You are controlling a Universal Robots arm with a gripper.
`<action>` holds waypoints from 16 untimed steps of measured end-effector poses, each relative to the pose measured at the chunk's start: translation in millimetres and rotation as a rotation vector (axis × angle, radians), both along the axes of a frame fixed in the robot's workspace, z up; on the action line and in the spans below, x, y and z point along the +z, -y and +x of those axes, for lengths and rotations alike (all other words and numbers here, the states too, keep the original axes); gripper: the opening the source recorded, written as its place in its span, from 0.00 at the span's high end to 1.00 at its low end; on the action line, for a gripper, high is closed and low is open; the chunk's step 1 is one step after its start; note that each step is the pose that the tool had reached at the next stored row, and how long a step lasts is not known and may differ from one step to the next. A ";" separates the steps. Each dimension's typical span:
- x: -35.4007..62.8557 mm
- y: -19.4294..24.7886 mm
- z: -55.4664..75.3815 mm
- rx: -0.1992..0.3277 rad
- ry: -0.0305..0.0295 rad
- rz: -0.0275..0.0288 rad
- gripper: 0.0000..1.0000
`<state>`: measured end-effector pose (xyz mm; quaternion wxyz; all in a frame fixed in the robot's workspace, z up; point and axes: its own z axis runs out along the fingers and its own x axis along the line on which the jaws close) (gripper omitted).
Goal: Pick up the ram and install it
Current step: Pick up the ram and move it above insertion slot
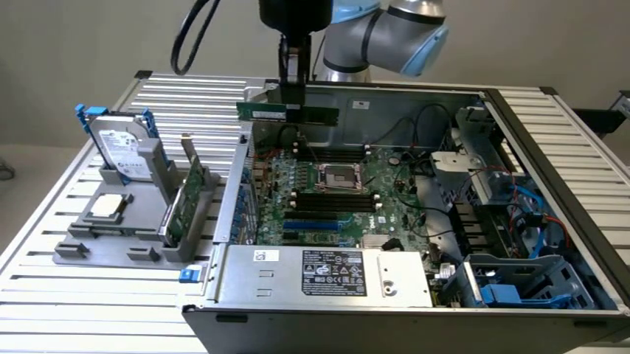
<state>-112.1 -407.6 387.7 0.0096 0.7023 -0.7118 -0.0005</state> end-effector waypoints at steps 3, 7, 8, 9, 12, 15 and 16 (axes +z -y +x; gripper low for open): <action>0.5 -1.9 12.0 0.000 -0.0001 0.0001 0.85; 1.0 -4.5 27.3 0.000 -0.0004 0.0002 0.85; 1.2 -5.0 31.2 0.000 -0.0005 0.0002 0.85; 1.2 -5.7 35.2 0.000 -0.0008 0.0001 0.85; 1.2 -7.4 46.5 0.000 -0.0020 0.0001 0.85; 1.3 -9.3 57.4 0.000 -0.0048 0.0000 0.85; 1.1 -10.0 60.7 0.000 -0.0064 0.0000 0.85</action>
